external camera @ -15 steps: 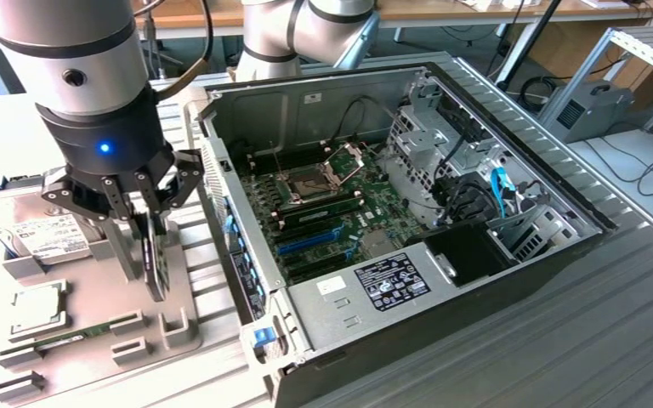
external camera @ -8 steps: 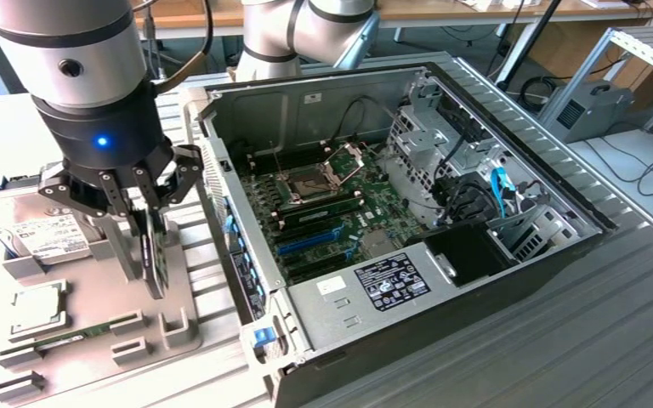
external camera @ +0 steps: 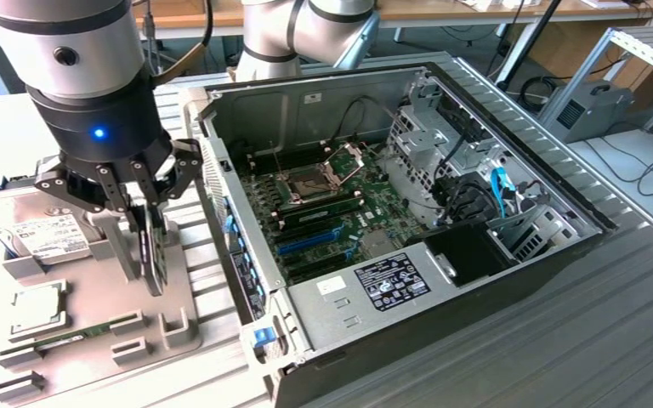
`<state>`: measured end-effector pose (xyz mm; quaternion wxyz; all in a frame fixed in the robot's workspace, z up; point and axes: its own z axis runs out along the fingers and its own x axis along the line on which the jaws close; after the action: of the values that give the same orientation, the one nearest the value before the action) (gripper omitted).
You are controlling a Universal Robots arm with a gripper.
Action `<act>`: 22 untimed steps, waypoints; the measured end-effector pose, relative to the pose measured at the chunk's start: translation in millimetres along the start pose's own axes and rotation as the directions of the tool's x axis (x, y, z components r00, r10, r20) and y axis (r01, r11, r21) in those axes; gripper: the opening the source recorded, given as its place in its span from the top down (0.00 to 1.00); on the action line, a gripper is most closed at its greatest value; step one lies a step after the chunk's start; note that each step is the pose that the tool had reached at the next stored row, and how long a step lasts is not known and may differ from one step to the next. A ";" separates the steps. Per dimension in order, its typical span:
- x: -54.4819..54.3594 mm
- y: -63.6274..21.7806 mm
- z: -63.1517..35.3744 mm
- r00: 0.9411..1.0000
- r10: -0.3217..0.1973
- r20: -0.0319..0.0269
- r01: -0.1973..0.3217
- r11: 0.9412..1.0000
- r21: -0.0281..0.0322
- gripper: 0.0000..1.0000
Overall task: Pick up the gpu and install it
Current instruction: 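Pick up the gpu and move the gpu toward the slot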
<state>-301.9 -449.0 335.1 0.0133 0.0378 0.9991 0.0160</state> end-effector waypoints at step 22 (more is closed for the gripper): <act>-0.5 0.6 -18.7 1.000 0.000 0.000 0.000 1.000 0.000 0.74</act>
<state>-301.9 -449.0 353.8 0.0133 0.0378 0.9991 0.0160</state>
